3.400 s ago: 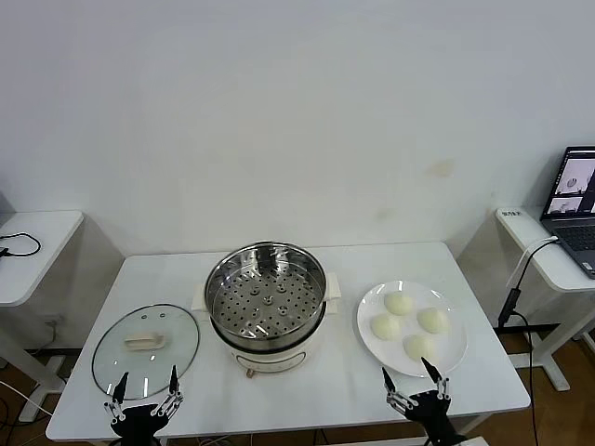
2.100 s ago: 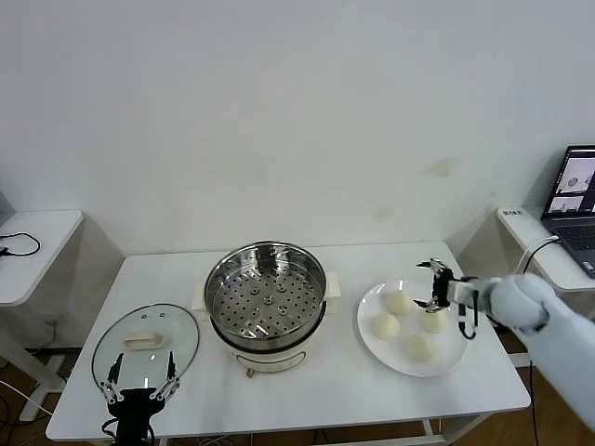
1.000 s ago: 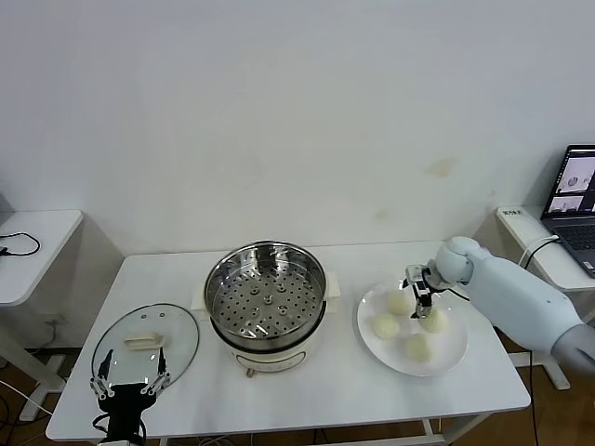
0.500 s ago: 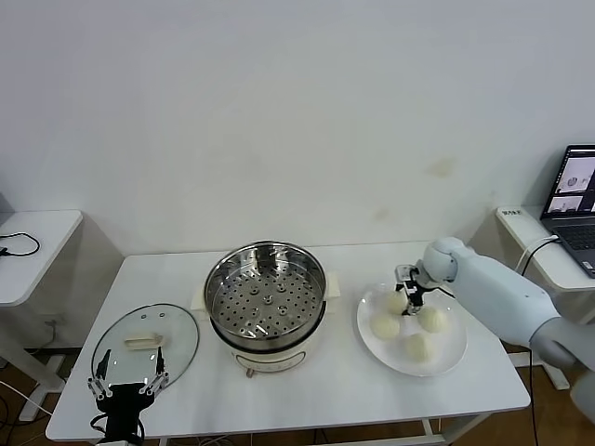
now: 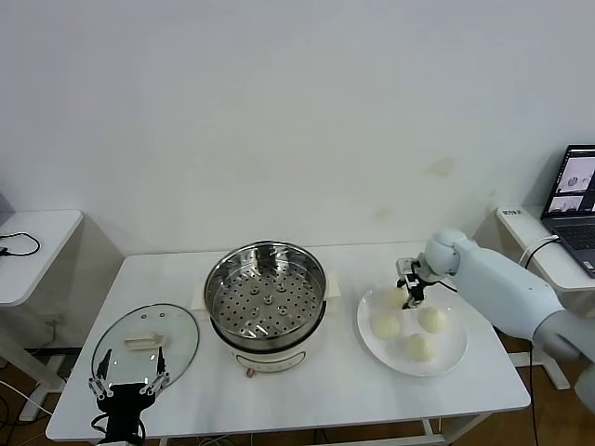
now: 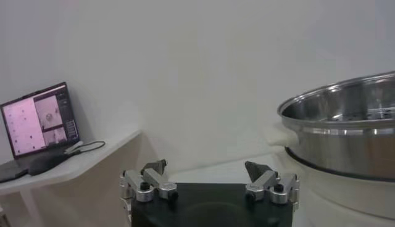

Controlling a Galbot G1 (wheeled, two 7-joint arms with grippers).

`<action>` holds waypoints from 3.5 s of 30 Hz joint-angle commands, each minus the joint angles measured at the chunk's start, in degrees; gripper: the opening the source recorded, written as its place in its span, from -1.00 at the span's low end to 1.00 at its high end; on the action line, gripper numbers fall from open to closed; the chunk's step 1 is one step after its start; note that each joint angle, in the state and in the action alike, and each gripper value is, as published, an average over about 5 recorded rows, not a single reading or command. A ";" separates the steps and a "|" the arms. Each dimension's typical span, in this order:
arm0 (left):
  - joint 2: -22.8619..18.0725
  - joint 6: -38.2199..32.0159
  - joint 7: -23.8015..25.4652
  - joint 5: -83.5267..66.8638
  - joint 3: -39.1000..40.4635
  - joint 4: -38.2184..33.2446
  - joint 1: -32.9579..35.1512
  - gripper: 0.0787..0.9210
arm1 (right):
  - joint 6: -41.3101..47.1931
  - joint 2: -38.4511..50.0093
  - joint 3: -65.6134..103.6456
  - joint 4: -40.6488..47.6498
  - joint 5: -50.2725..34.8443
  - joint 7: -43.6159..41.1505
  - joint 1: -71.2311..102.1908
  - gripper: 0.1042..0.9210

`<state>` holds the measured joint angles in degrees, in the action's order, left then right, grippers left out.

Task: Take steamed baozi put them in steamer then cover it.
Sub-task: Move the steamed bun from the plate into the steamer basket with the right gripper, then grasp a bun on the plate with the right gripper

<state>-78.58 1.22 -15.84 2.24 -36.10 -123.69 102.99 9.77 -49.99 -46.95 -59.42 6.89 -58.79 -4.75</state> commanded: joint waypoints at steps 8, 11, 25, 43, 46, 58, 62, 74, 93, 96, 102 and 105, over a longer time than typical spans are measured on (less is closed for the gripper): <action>0.46 0.04 0.08 -0.29 0.56 -0.07 -0.34 0.77 | 2.53 4.86 -10.00 -11.19 -14.29 -1.27 -18.30 0.20; 0.76 0.04 0.13 -0.63 0.57 -0.11 -0.60 0.77 | 2.94 3.32 -14.05 -12.16 -16.98 -1.19 -24.34 0.20; 1.75 0.10 0.37 -2.24 -0.90 -0.05 -1.66 0.77 | 0.15 -15.26 -23.56 -12.05 -26.69 3.27 -33.95 0.20; 0.67 0.15 0.52 -2.80 -3.48 -2.22 -0.91 0.77 | -28.50 -32.39 -28.59 4.17 -2.59 10.98 -23.41 0.19; 0.44 0.15 0.52 -2.75 -3.45 -2.06 -1.05 0.77 | -31.30 -32.91 -28.48 5.07 0.68 12.48 -21.82 0.20; 0.33 0.20 0.61 -2.65 -3.35 -1.97 -1.55 0.77 | -38.54 -35.96 -27.49 10.96 8.73 16.55 -18.40 0.21; 0.41 0.20 0.60 -2.66 -3.39 -1.92 -1.60 0.77 | -39.82 -36.94 -27.23 12.97 10.16 17.17 -17.67 0.22; 0.40 0.21 0.55 -2.63 -3.20 -2.69 -1.45 0.77 | -41.22 -37.40 -27.08 13.92 10.22 18.00 -18.74 0.69; 1.51 1.14 1.02 -2.86 -2.51 -5.27 -1.05 0.77 | -2.92 -6.26 -29.45 -22.59 -22.94 3.51 -37.44 0.76; 1.81 1.56 1.24 -2.68 -1.78 -5.57 -1.51 0.77 | 0.75 1.48 -29.93 -28.88 -22.88 3.90 -37.75 0.76; 2.49 2.39 1.68 -2.55 -0.58 -5.40 -2.81 0.77 | 4.72 15.45 -31.08 -36.48 -20.05 4.14 -35.12 0.76; 2.75 2.62 1.85 -2.55 -0.38 -5.05 -3.24 0.77 | 5.28 19.46 -30.87 -37.65 -17.71 4.07 -32.06 0.76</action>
<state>-75.85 3.79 -13.92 -0.31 -37.06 -128.76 100.11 8.46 -44.38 -77.13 -87.62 -9.81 -53.70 -37.19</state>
